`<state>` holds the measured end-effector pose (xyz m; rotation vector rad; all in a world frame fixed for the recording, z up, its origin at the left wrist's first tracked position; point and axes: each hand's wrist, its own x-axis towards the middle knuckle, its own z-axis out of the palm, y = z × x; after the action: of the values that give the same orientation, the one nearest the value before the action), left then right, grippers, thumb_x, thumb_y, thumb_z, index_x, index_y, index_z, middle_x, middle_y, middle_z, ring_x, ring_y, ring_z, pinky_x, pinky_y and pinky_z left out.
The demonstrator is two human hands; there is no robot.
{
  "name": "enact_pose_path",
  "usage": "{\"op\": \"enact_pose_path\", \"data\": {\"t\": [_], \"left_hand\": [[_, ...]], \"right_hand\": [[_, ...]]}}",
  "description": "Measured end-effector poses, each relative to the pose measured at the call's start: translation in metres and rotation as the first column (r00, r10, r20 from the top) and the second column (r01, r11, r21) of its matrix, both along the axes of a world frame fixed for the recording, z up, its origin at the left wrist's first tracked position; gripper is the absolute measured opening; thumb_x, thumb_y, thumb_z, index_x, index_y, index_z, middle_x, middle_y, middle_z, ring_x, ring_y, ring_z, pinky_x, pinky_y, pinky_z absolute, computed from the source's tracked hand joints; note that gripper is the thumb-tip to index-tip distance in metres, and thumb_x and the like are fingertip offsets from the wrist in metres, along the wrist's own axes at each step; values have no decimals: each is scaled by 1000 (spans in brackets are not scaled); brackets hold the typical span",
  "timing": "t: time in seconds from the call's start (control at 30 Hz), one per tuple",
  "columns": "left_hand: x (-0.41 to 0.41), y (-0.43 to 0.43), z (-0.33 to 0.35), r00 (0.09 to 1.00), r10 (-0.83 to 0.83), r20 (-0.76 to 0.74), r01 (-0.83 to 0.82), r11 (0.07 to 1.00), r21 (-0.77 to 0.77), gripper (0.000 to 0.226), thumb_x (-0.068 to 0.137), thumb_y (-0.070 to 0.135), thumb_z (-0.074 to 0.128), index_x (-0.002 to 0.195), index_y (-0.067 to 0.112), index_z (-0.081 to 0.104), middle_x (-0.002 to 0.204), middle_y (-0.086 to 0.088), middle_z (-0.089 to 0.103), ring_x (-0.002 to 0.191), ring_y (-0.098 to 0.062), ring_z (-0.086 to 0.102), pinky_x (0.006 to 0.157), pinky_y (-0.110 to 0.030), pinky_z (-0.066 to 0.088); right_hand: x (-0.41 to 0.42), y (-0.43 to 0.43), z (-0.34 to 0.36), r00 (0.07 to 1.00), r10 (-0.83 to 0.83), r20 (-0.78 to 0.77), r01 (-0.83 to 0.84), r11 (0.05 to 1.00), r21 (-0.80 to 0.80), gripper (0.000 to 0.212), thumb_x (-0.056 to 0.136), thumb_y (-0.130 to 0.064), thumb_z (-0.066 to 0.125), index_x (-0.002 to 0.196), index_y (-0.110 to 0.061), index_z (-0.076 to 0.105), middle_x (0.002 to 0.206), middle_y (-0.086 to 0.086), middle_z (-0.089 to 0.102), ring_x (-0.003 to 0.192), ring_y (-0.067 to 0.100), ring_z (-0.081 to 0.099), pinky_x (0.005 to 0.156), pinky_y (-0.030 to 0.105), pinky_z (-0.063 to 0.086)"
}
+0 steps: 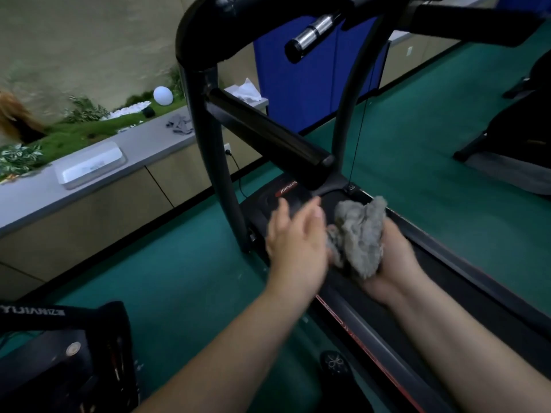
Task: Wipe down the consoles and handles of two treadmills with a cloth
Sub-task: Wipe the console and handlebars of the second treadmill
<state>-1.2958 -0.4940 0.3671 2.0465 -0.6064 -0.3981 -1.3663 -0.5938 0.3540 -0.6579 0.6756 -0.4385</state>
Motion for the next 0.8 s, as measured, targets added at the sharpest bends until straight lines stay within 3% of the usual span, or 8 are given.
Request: {"op": "enact_pose_path", "data": {"t": [0.13,0.27,0.33,0.43,0.47,0.57,0.7,0.8], "left_hand": [[40,5,12,962,260,-89,-274,927,-257,34,98,31,39,116,22,66,129,5,59,120,-5,49,110,-28,33],[59,-16,19,947,305,-104,-321,925,-204,34,100,29,37,129,27,55,131,7,56,121,-11,51,107,-39,39],[67,-31,21,945,315,-86,-326,931,-163,39,99,34,38,136,28,48,135,7,54,122,-12,51,107,-41,39],[72,-49,28,950,311,-18,-311,948,-63,46,98,39,39,142,26,40,131,12,54,122,-13,52,107,-35,38],[74,-55,29,948,319,-5,-319,947,-39,47,98,40,39,143,25,40,121,20,56,118,-15,55,105,-35,39],[77,-69,35,927,375,21,-375,927,14,48,97,42,41,142,25,41,92,29,54,104,-13,61,91,-29,43],[72,-87,38,888,451,87,-458,882,108,53,93,44,48,144,32,37,112,16,58,81,7,55,85,-24,41],[68,-96,40,869,485,101,-495,853,163,56,93,45,46,146,34,32,116,16,54,78,12,52,83,-24,41]], "right_hand": [[37,-35,17,972,-222,-72,199,949,-243,43,95,-57,37,95,-22,61,79,1,62,76,21,63,78,35,55],[92,-27,28,977,-99,-188,-57,729,-682,41,100,-47,33,120,-21,57,109,3,61,96,14,59,78,23,43],[98,-32,30,978,-72,-198,-105,648,-754,36,100,-43,34,114,-22,60,106,-3,62,98,7,57,80,17,40],[102,-67,33,954,128,-270,-284,673,-683,29,100,-39,39,93,-26,63,85,-18,61,73,-15,54,64,-1,37],[108,-79,37,923,224,-313,-379,672,-637,27,99,-40,41,98,-27,65,90,-18,62,77,-15,54,71,0,38],[144,-102,44,802,429,-416,-597,622,-507,45,97,-45,45,123,-13,61,121,1,61,108,15,58,96,26,42],[187,-114,28,663,626,-410,-745,506,-434,61,98,-51,36,129,-2,53,126,13,59,108,27,58,89,31,46],[188,-118,22,684,655,-320,-723,551,-418,53,101,-47,32,138,-12,46,128,8,57,101,17,56,81,27,44]]}}
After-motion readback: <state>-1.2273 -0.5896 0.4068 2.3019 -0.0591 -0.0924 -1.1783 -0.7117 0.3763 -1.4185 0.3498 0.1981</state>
